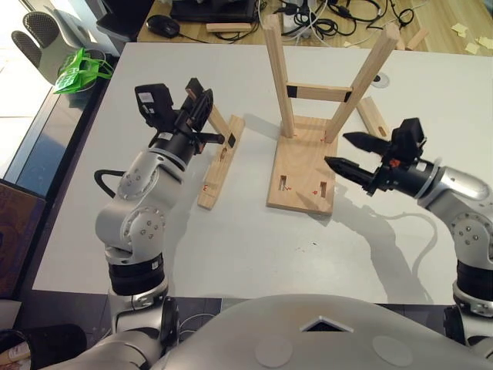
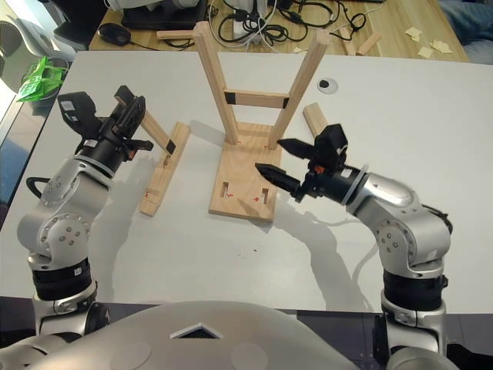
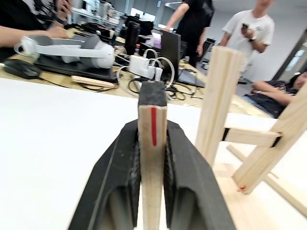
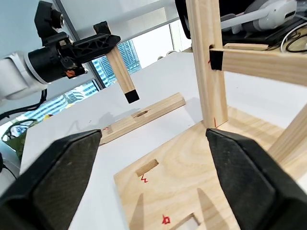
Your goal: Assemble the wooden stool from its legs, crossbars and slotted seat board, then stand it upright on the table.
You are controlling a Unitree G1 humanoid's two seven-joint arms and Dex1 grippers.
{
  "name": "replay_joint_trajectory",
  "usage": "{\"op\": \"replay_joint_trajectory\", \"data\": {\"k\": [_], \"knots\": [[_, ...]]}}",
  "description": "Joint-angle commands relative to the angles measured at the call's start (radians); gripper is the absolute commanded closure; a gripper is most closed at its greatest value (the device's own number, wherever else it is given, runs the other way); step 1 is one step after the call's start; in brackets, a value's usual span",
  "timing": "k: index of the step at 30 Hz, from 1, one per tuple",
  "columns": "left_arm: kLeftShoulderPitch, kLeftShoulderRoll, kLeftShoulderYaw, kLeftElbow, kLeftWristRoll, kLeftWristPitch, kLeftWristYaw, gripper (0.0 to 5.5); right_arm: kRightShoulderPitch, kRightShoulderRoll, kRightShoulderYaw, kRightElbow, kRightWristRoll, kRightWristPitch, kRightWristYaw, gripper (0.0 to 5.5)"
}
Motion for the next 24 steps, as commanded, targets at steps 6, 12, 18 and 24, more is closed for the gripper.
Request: {"op": "replay_joint_trajectory", "data": {"k": [6, 12, 18, 24], "knots": [[0.016, -0.019, -0.09, 0.153, 0.267, -0.152, -0.022, 5.09, 0.001, 0.107, -0.016, 0.006, 0.053, 0.016, -0.167, 1.47], [-0.001, -0.066, -0.103, 0.2, 0.324, -0.166, -0.027, 5.09, -0.011, 0.123, 0.001, 0.018, 0.037, -0.01, -0.201, 1.47], [-0.003, -0.091, -0.104, 0.216, 0.358, -0.168, -0.03, 5.09, -0.023, 0.124, 0.011, 0.036, 0.017, -0.034, -0.212, 1.47], [-0.011, -0.136, -0.105, 0.262, 0.384, -0.178, -0.015, 5.09, -0.036, 0.127, 0.019, 0.055, -0.007, -0.066, -0.232, 1.47]]}}
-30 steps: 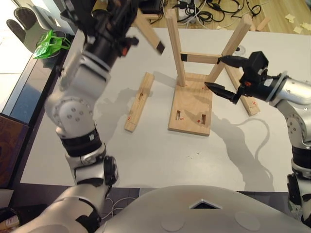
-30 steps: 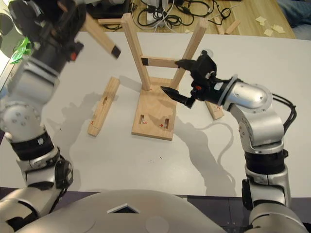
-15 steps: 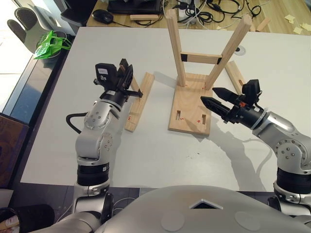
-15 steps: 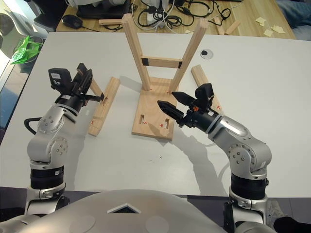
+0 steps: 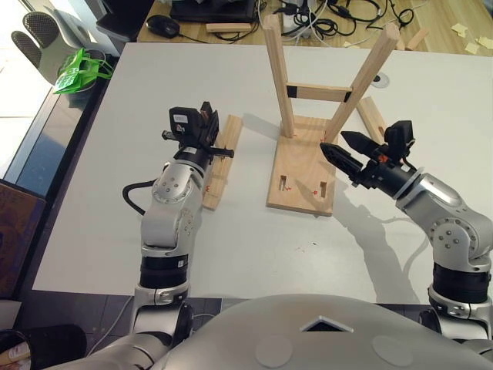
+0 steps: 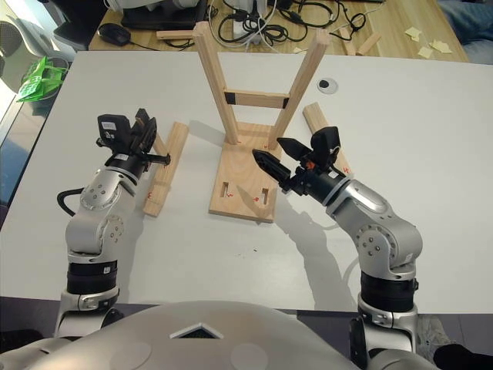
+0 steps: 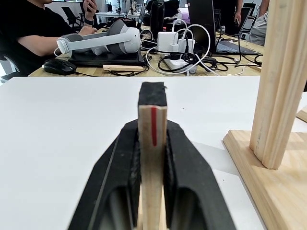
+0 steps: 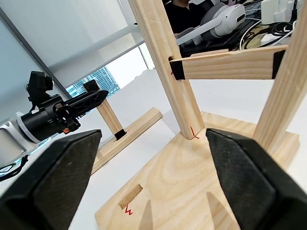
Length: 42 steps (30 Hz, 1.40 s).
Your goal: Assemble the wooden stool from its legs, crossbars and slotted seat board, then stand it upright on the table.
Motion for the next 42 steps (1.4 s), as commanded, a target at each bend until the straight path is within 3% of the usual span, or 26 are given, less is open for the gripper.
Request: {"op": "replay_joint_trajectory", "data": {"k": [1, 11, 22, 27, 33, 37, 42], "knots": [[-0.025, -0.048, -0.003, 0.066, 0.029, -0.026, 0.015, 5.09, -0.028, 0.007, 0.003, 0.015, -0.027, -0.025, -0.019, 1.47], [-0.2, -0.162, -0.07, 0.477, 0.19, -0.368, 0.043, 5.09, -0.073, 0.001, 0.013, 0.063, -0.069, -0.054, -0.036, 1.47], [-0.227, -0.175, -0.04, 0.572, 0.232, -0.403, 0.054, 5.09, -0.077, 0.013, 0.026, 0.077, -0.087, -0.077, -0.041, 1.47], [-0.226, -0.187, -0.008, 0.524, 0.177, -0.406, 0.015, 4.27, -0.075, 0.019, 0.038, 0.09, -0.112, -0.098, -0.041, 1.47], [-0.258, -0.168, -0.006, 0.254, 0.169, -0.279, 0.013, 3.43, -0.067, 0.026, 0.042, 0.098, -0.135, -0.117, -0.041, 1.47], [-0.487, -0.122, 0.069, 0.224, 0.156, -0.149, 0.054, 2.78, -0.068, 0.04, 0.043, 0.11, -0.152, -0.135, -0.048, 1.47], [-0.771, -0.083, 0.096, 0.404, 0.157, -0.037, 0.062, 2.36, -0.075, 0.054, 0.049, 0.126, -0.171, -0.156, -0.05, 1.47]]}}
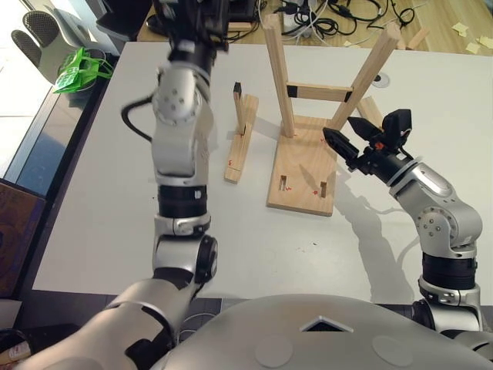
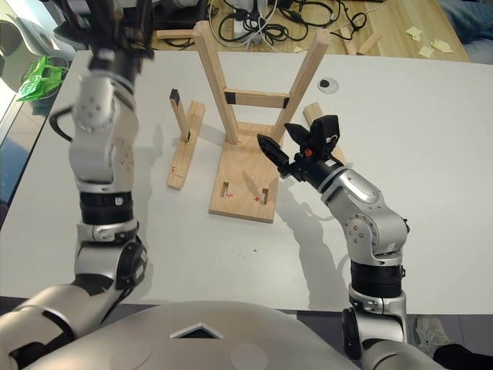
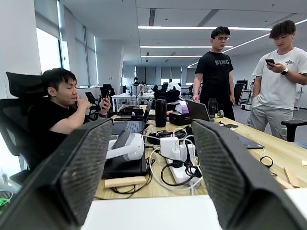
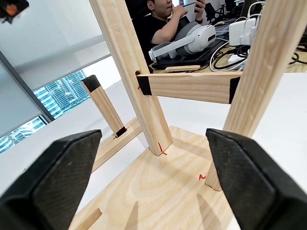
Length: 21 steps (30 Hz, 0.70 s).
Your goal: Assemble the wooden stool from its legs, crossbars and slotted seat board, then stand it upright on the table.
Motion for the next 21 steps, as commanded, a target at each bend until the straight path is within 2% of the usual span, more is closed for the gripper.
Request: {"op": "replay_joint_trajectory", "data": {"k": [1, 3, 11, 21], "knots": [[-0.168, 0.006, 0.008, 0.149, 0.002, 0.074, 0.012, 2.36, -0.011, 0.013, 0.009, 0.015, -0.022, -0.02, -0.007, 1.47], [-0.148, -0.01, -0.006, 0.189, 0.014, 0.117, 0.024, 2.36, -0.012, 0.016, 0.013, 0.017, -0.03, -0.025, -0.006, 1.47], [0.19, -0.082, -0.157, 0.422, 0.114, 0.159, 0.037, 2.36, -0.019, 0.014, 0.023, 0.02, -0.056, -0.031, 0.003, 1.47], [0.118, -0.075, -0.103, 0.446, 0.107, 0.132, 0.049, 2.36, -0.032, 0.026, 0.054, 0.045, -0.091, -0.06, 0.013, 1.47]]}}
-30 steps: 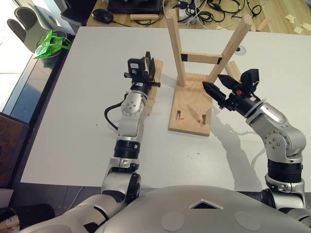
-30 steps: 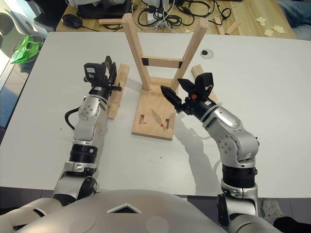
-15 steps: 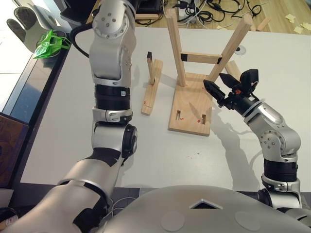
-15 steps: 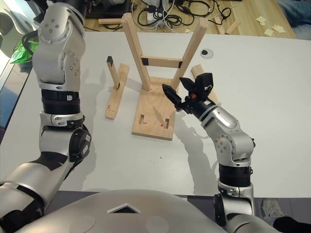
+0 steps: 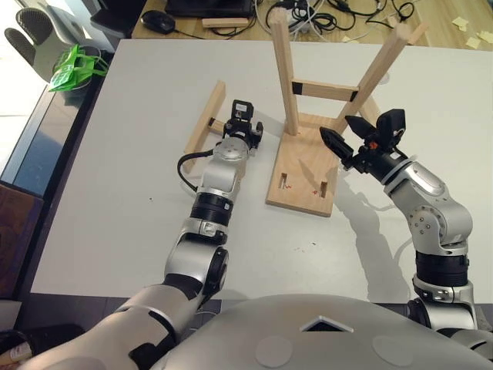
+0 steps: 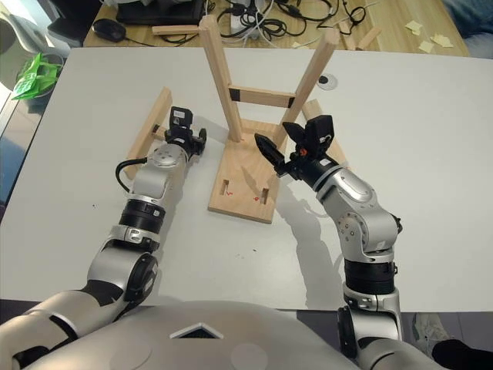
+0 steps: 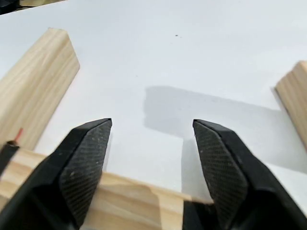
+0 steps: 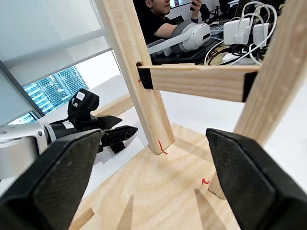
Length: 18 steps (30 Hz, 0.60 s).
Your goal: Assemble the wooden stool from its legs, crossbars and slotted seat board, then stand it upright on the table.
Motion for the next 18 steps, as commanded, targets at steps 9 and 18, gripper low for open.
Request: {"op": "replay_joint_trajectory", "data": {"k": [9, 18], "knots": [[-0.187, 0.104, 0.065, -0.108, -0.003, 0.02, -0.048, 2.18, 0.001, 0.0, 0.013, -0.003, -0.023, -0.018, 0.008, 1.47], [-0.482, 0.301, -0.091, 0.68, 0.152, -0.212, -0.438, 0.85, -0.001, 0.009, 0.021, 0.002, -0.043, -0.033, 0.006, 1.47]]}}
